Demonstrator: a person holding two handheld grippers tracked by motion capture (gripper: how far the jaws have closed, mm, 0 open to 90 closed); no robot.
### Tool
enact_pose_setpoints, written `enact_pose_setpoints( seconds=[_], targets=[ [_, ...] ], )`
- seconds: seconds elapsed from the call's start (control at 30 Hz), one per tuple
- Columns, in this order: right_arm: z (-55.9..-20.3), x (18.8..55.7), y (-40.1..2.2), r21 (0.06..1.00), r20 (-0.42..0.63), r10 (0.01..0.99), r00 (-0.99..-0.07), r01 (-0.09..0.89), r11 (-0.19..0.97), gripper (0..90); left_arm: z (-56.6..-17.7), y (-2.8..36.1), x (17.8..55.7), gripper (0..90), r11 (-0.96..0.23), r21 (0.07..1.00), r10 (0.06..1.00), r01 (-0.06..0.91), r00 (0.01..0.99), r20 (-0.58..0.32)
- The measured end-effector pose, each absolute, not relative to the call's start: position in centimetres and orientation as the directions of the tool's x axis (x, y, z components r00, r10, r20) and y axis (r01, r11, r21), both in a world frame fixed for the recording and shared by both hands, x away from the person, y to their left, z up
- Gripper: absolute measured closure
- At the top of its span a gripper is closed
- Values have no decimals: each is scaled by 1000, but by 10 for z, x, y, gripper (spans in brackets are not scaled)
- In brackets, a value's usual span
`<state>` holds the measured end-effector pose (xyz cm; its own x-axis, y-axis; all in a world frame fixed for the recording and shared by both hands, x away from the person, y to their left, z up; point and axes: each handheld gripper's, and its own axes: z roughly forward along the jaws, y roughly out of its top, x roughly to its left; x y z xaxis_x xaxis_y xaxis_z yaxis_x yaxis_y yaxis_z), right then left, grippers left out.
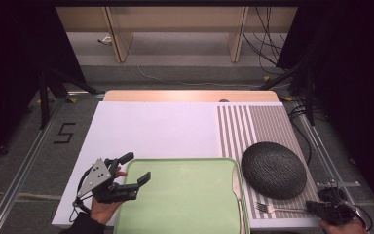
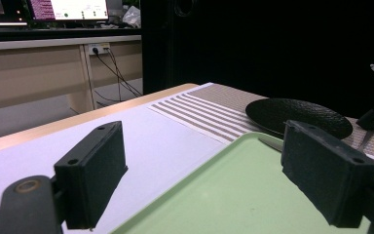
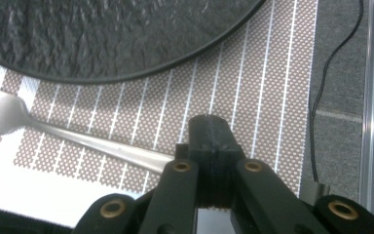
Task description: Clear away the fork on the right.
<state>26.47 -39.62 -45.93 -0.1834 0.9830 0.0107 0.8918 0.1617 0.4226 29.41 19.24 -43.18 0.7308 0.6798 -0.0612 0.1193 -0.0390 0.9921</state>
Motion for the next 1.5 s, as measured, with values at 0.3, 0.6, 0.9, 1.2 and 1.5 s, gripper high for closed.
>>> enact_pose_setpoints(
  seconds=[0.3,0.6,0.9,1.2,1.5],
  targets=[
    [-435,261,-386,462,48,962,-268,860,217,538,-432,192,295,162,-42,992,680,122,731,-61],
    [-423,262,-370,412,55,921,-387,849,332,268,-432,192,295,162,-41,992,680,121,731,-61],
    [-434,270,-361,282,-33,874,-485,834,474,243,-433,192,295,163,-41,992,680,122,730,-61],
    [-447,278,-352,193,-85,829,-553,807,558,301,-433,192,295,163,-41,992,680,123,731,-62],
    [-450,286,-346,144,-113,790,-602,777,613,445,-433,192,295,163,-40,992,680,123,730,-63]
  ],
)
